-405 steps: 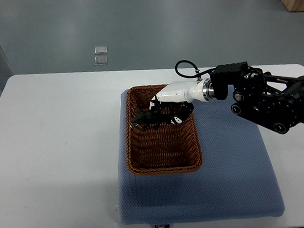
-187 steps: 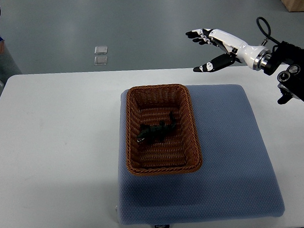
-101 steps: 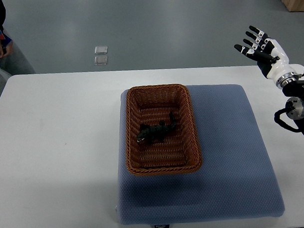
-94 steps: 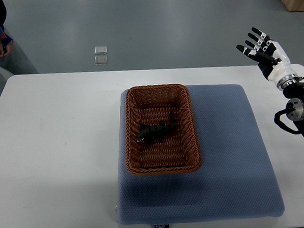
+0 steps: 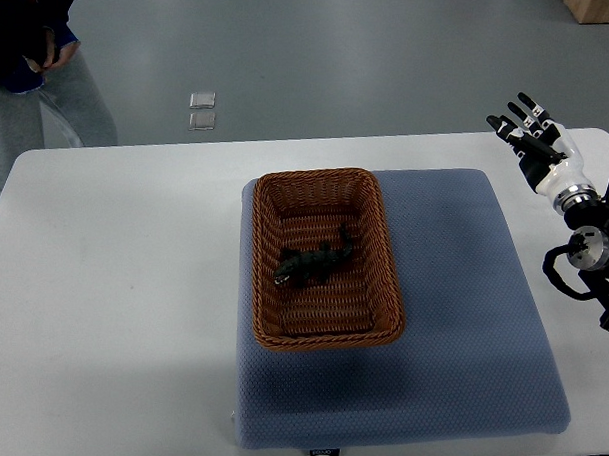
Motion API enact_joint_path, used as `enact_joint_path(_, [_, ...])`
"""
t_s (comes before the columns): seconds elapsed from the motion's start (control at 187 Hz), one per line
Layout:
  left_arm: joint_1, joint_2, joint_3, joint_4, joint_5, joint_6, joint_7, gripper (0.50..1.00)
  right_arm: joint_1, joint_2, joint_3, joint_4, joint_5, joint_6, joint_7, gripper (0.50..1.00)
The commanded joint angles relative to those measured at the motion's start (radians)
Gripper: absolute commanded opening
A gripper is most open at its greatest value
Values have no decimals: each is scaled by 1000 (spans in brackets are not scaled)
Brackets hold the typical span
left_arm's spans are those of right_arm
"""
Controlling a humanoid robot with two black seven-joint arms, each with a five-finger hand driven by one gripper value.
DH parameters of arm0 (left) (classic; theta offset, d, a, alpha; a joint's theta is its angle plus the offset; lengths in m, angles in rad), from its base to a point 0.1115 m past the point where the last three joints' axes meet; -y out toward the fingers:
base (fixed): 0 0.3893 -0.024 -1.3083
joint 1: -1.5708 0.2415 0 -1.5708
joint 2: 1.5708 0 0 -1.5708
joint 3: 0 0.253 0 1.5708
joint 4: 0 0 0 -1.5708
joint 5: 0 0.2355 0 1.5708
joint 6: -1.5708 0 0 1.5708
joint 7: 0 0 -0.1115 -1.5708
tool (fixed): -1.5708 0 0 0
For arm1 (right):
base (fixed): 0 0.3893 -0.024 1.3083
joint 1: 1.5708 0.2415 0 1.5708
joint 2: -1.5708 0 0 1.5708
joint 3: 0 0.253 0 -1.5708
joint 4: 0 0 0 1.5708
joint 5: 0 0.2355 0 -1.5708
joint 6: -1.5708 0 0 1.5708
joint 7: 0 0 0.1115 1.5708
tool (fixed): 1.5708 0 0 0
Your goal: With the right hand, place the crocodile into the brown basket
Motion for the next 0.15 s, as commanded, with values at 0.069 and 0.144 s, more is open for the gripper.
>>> enact_joint_path(0.069, [-1, 0, 0, 0, 0, 0, 0, 1000, -2, 2, 2, 0, 0, -7, 15, 926])
enact_joint_path(0.144, [-1, 0, 1, 0, 0, 0, 0, 1000, -2, 4, 1, 0, 0, -8, 16, 926])
